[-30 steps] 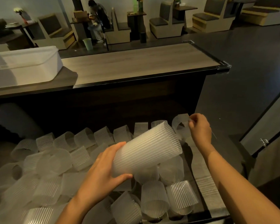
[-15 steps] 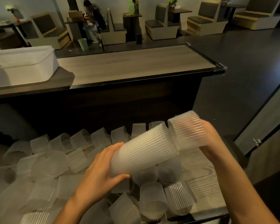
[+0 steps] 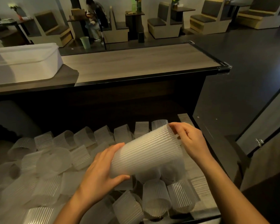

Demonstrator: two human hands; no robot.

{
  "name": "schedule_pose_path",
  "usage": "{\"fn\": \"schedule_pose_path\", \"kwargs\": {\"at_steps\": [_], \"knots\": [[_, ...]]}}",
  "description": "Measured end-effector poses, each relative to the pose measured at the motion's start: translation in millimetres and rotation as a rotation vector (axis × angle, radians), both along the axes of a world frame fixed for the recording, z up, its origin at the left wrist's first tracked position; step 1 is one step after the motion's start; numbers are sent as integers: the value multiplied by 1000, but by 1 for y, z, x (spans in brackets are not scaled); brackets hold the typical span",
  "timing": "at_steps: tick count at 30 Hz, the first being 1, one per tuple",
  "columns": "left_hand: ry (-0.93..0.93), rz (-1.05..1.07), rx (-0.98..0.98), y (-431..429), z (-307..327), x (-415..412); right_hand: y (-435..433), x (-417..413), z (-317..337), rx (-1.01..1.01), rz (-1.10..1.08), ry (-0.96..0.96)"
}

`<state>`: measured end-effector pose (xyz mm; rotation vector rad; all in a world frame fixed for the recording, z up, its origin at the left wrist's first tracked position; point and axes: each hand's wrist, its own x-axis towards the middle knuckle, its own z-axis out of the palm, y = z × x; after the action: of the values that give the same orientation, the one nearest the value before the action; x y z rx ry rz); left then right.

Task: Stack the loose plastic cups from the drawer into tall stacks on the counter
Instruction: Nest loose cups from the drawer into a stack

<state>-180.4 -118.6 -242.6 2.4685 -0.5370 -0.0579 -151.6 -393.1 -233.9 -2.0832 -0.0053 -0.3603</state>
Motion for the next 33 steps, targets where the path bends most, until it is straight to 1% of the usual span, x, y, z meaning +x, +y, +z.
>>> {"fn": "schedule_pose_path", "kwargs": {"at_steps": [3, 5, 6, 8, 9, 10, 13, 16, 19, 21, 23, 28, 31, 33], "knots": [[6, 9, -17, 1, 1, -1, -21, 21, -34, -112, -165, 105], [13, 19, -17, 3, 1, -2, -32, 31, -57, -242, -166, 189], [15, 25, -12, 5, 0, -2, -36, 34, -68, -341, -152, 214], [20, 40, -2, 7, 1, -2, -42, 40, -85, -559, -119, 234], [21, 47, 2, 8, 1, -2, -43, 43, -92, -624, -105, 244], [19, 52, 5, 9, 2, -2, -44, 45, -96, -652, -94, 260], [7, 57, 7, 10, 4, -2, -42, 48, -101, -551, -109, 333], [5, 69, 5, 11, 4, -1, -42, 48, -106, -619, -83, 287], [6, 78, 7, 11, 4, -1, -45, 46, -108, -612, -88, 245], [12, 77, 12, 10, 5, 0, -45, 42, -106, -537, -130, 232], [18, 78, 16, 8, 6, 0, -44, 36, -96, -390, -188, 211], [7, 63, 15, 6, 6, 0, -37, 12, -47, 113, -334, 95], [2, 61, 18, 5, 5, -1, -29, -7, -14, 404, -331, -20], [-10, 63, 12, 4, 5, -3, -21, -22, 5, 575, -313, -61]]}}
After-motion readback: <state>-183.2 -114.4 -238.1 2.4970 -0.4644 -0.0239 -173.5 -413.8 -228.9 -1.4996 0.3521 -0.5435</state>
